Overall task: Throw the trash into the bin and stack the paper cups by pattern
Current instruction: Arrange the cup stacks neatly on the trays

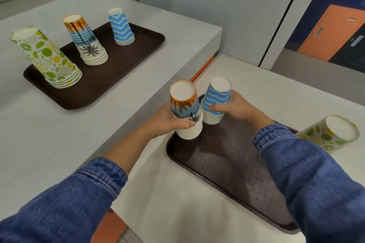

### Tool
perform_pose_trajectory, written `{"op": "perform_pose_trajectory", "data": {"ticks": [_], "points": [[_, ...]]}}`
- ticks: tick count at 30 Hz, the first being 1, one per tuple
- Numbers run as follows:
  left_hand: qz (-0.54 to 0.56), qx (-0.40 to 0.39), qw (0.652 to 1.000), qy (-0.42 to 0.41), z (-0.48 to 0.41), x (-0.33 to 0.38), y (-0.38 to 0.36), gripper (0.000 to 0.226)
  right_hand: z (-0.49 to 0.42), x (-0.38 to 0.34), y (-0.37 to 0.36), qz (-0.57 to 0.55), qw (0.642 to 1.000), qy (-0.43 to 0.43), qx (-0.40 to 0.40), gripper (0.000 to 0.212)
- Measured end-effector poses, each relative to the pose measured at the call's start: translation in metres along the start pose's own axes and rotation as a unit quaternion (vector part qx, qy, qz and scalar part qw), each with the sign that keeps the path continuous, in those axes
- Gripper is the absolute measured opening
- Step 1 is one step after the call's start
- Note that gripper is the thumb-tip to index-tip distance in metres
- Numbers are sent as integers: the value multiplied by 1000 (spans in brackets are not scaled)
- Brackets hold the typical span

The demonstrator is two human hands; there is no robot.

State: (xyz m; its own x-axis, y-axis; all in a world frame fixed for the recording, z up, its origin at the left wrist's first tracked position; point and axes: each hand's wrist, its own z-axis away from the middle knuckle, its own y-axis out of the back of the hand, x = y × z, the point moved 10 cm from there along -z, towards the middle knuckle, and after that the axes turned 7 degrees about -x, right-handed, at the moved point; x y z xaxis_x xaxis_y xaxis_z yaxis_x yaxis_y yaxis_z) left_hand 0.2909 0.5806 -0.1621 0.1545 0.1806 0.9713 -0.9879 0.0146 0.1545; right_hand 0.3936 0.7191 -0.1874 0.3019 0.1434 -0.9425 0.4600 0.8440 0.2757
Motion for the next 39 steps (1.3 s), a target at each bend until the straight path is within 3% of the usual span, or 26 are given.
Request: {"op": "perform_pose_trajectory", "data": {"ticks": [5, 10, 14, 22, 26, 31, 36, 39], "points": [[-41, 25, 998, -40, 9, 65, 37, 47, -21, -73, 10, -27, 998, 57, 4, 49], [-59, 79, 992, -76, 31, 128, 103, 45, -55, -169, -1, -22, 992, 126, -15, 64], [-92, 121, 984, -95, 50, 168, 167, 41, -94, -236, -22, -21, 987, 154, -46, 37], [-157, 161, 971, -86, 57, 227, 306, 55, -209, -337, -61, 23, 979, 186, -75, 45], [-171, 156, 969, -85, 51, 234, 370, 59, -273, -361, -73, 47, 976, 188, -95, 33], [-166, 145, 974, -58, 40, 197, 423, 84, -335, -354, -92, 95, 975, 160, -121, 40], [-155, 80, 984, -25, 20, 159, 427, 61, -368, -323, -109, 122, 972, 114, -167, 57], [-143, 62, 988, -11, 7, 143, 424, 59, -380, -311, -112, 115, 972, 101, -177, 62]]}}
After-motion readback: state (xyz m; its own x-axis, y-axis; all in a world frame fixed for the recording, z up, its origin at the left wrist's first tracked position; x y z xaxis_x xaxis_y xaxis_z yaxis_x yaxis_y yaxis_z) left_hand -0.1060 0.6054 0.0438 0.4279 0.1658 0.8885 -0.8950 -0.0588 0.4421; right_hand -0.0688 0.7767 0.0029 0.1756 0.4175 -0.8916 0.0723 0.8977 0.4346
